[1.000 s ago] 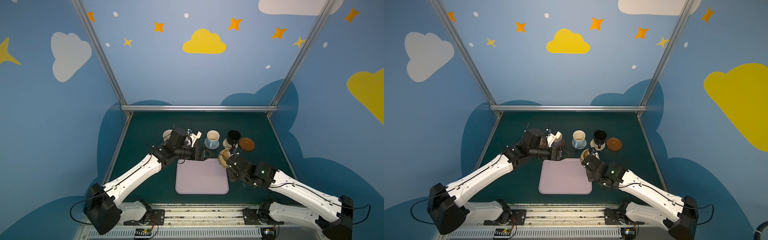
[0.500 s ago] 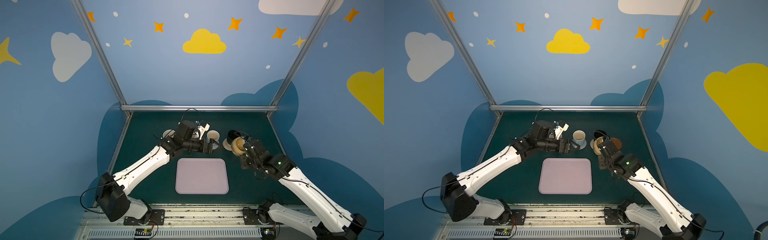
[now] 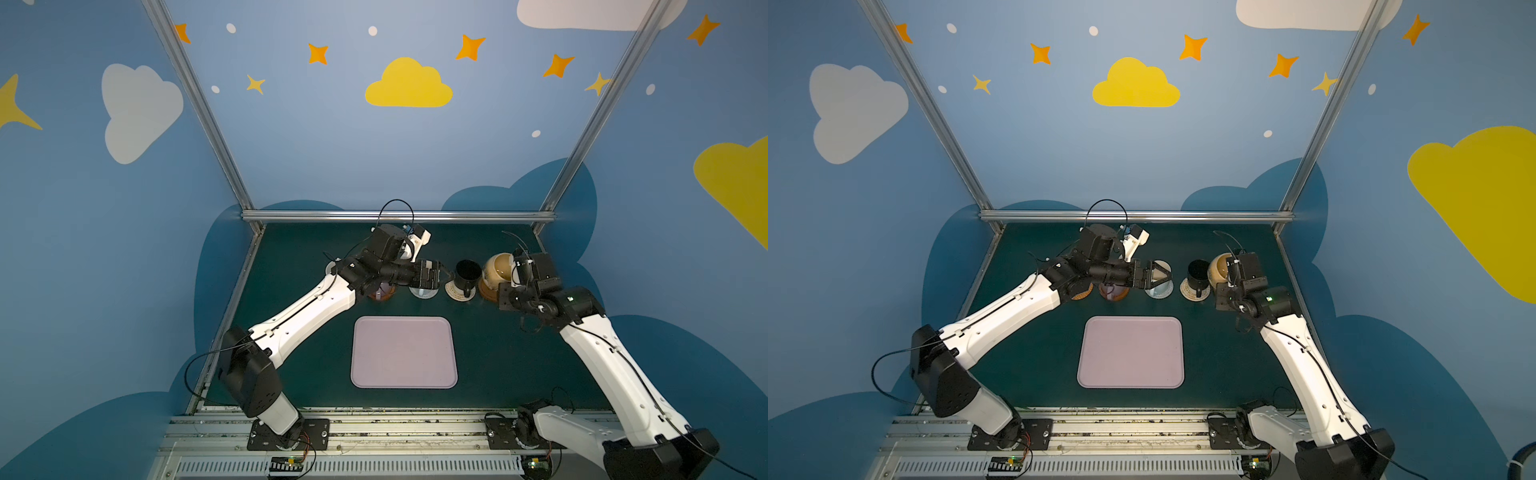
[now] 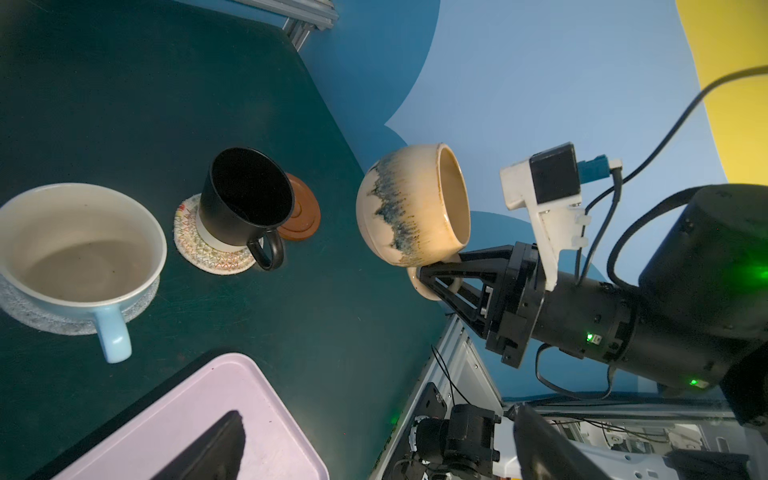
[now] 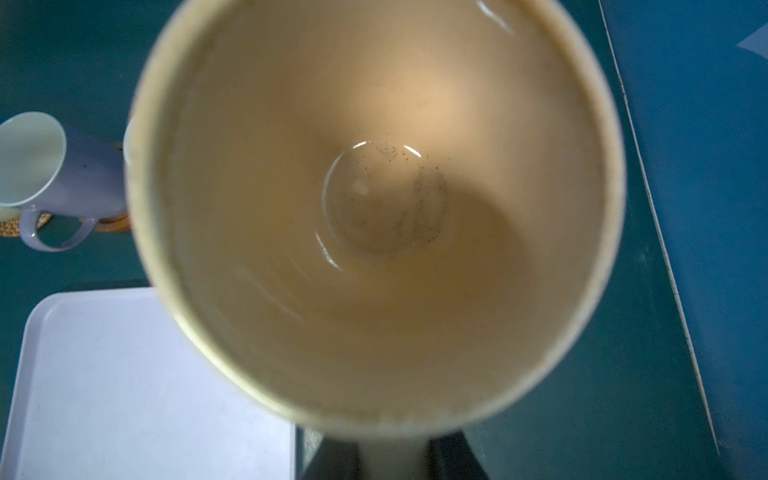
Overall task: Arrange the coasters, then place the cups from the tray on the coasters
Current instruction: 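Carry the held mug over the brown coaster beside the black mug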
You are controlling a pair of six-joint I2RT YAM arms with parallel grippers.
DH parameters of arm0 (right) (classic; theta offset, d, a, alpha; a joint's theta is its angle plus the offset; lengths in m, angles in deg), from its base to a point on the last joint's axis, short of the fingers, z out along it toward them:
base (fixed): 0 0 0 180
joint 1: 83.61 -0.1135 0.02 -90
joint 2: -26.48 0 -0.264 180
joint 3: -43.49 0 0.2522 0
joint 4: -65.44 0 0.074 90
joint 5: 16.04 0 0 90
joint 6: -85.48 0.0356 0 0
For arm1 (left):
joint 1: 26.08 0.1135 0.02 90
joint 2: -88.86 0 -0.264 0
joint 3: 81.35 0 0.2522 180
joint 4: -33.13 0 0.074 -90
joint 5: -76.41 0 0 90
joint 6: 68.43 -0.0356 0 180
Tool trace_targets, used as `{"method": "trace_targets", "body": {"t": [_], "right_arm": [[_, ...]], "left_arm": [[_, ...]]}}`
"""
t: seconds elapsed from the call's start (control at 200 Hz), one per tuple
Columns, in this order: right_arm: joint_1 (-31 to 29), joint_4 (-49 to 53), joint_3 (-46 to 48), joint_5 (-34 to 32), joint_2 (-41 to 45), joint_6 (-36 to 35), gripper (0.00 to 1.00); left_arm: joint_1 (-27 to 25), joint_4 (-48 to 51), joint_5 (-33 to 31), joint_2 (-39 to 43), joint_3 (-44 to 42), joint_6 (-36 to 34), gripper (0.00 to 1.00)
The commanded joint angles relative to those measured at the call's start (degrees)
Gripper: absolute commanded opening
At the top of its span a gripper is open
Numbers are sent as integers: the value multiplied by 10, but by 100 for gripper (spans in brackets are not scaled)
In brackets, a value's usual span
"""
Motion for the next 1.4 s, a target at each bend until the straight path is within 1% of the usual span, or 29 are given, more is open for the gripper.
{"method": "trace_targets", "body": {"t": [0.0,0.09,0.285,0.39,0.496,0.621,0.761,0.901,1.011,1.126,1.392], "right_arm": [[28,-63,-35,21,-15,-8,0],[49,-74,-37,24,-31,-13,0],[102,-75,-59,34,-76,-27,0],[116,-82,-63,42,-105,-33,0],[120,-88,-66,42,-134,-34,0],[124,-91,-74,42,-174,-39,0],[128,-95,-86,39,-218,-47,0],[134,-104,-93,36,-262,-56,0],[139,-101,-102,47,-294,-57,0],[140,-108,-102,49,-315,-61,0],[137,-109,-105,45,-349,-67,0]], "left_arm": [[-3,20,-9,-22,32,-22,100],[-3,33,-11,-46,61,-30,100],[-4,48,4,-99,118,-35,100],[-5,65,1,-125,149,-44,100],[-6,80,-4,-150,178,-51,100],[-7,108,-6,-189,233,-58,100],[-12,132,-29,-228,287,-69,100],[-14,140,-55,-261,325,-64,100],[-18,143,-69,-282,349,-64,100],[-19,151,-68,-301,371,-64,100],[-28,147,-69,-313,373,-62,100]]}}
